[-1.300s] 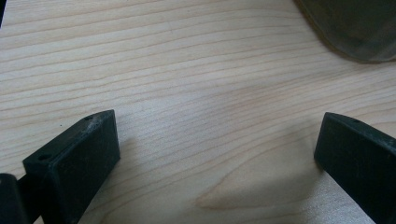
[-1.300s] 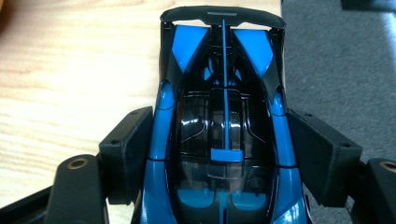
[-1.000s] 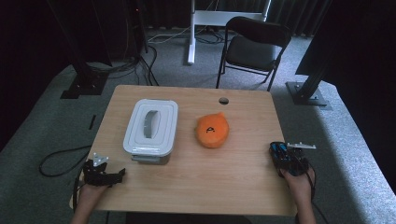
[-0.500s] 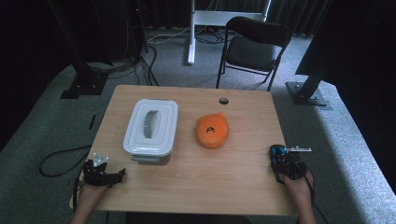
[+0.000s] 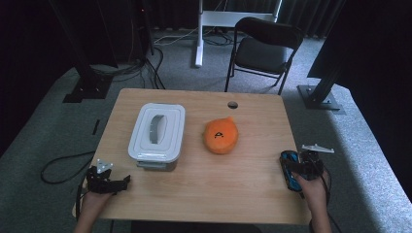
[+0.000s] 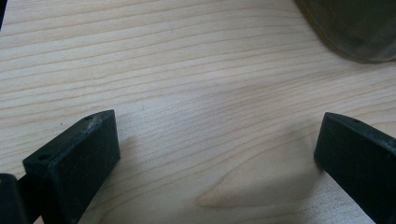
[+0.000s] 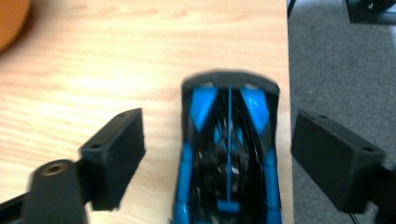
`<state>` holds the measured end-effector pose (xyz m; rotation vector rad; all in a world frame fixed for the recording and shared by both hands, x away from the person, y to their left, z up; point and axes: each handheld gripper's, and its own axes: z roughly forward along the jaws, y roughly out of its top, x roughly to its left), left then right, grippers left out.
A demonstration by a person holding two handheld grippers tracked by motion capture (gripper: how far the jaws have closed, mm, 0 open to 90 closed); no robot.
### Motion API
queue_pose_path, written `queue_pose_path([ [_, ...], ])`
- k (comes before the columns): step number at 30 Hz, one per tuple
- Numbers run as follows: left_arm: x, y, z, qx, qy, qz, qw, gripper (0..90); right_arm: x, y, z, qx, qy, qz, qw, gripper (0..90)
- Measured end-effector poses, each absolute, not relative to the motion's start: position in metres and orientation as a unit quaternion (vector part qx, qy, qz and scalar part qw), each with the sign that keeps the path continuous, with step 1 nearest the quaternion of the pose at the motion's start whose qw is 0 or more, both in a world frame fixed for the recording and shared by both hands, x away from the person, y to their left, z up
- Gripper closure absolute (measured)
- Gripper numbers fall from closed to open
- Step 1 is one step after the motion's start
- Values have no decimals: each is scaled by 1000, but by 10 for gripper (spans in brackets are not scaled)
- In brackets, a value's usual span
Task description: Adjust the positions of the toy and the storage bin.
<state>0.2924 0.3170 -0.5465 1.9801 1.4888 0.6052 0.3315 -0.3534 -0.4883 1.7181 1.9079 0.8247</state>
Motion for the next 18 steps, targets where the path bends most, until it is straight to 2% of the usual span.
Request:
queue_pose_path([
  [9, 292, 317, -547, 743, 558, 227, 291, 5, 347, -329, -476, 585, 715, 323, 207, 110],
  [18, 292, 317, -547, 743, 559, 227, 292, 5, 359, -305, -467, 559, 727, 344, 201, 127],
])
